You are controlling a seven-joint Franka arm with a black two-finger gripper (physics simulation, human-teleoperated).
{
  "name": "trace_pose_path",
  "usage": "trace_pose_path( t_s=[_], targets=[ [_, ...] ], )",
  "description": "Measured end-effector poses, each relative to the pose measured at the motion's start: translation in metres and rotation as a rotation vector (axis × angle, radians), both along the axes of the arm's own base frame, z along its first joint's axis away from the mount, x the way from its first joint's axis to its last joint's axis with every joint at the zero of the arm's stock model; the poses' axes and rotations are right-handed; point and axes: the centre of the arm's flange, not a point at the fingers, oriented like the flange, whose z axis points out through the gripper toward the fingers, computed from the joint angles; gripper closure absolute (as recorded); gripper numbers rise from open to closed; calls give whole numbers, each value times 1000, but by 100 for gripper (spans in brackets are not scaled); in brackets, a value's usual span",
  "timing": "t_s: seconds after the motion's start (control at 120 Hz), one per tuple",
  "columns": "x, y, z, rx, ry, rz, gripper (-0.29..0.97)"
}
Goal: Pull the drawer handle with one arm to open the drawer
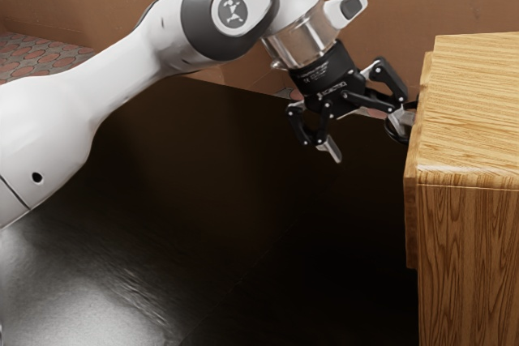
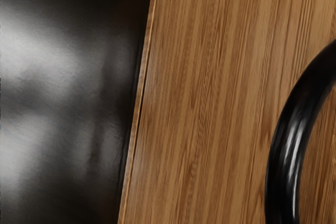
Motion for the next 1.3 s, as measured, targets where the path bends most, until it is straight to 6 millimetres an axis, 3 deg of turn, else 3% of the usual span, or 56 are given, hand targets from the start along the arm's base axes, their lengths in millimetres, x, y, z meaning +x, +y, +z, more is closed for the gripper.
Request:
trace_pose_path(
  t_s=[0.275, 0.583, 0.783, 1.083, 1.175, 1.3],
  targets=[
    [-3, 14, -2, 29, 10, 14, 0],
    [-2, 59, -1, 76, 13, 57, 0],
    [-1, 103, -2, 111, 20, 87, 0],
    [-9, 135, 5, 174, 14, 65, 2],
    [-16, 159, 14, 167, 4, 81, 2],
    [-25, 220, 21, 175, 8, 150, 1]
  ],
)
